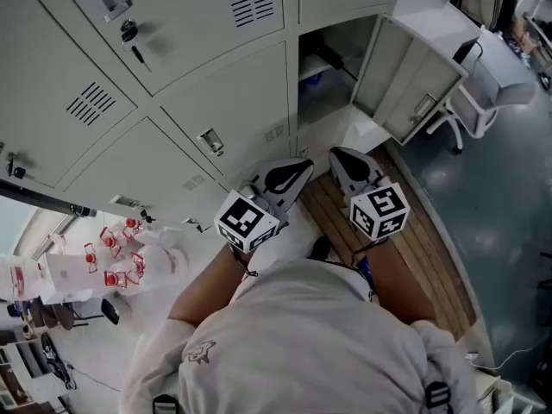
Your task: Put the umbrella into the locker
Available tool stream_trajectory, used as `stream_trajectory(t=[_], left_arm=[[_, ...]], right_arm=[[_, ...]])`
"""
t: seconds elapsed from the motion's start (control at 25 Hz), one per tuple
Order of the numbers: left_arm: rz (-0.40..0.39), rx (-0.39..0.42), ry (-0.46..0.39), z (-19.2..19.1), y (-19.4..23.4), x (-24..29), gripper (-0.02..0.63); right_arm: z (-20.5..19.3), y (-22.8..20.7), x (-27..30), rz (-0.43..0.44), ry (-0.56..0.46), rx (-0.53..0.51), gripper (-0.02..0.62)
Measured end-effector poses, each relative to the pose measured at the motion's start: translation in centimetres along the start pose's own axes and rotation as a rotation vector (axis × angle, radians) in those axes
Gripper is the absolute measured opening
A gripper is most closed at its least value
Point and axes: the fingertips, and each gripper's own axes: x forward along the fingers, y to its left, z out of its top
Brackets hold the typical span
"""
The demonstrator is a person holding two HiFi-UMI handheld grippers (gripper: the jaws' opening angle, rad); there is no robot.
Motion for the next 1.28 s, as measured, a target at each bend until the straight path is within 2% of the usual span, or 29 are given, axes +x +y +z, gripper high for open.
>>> stream_trajectory(t=[0.24,0.44,0.6,0.76,0.96,1.28], left_arm=[[-0.038,0.007,-0.008,0.1,-2.4,-4.9,0.011],[-0.085,0.004,-0.007,-0.3,-5.1,-7.4,0.011],[-0.090,0.003,-0.021,0.5,-7.0,-8.6,0.011],[-0.078,0.002,-0.021,0.8,-8.6,-9.5,0.011],[-0.017,0.011,-0.022,1.3,-11.0,-9.3,0.011],[-0.014,0.008,-0.040,1.5,-19.7,-6.4,0.011]], right_arm=[[-0.6,6.0,-2.2,0.004,-0.001,-0.024,0.046],[-1.2,8.9,-4.8,-0.033,-0.011,-0.024,0.046],[-0.8,10.6,-7.1,-0.022,-0.024,-0.040,0.046],[0.1,11.3,-9.1,-0.023,-0.074,-0.049,0.046],[0.1,11.8,-12.1,0.010,-0.097,-0.046,0.046],[-2.8,10.6,-21.5,0.031,-0.060,-0.052,0.046]])
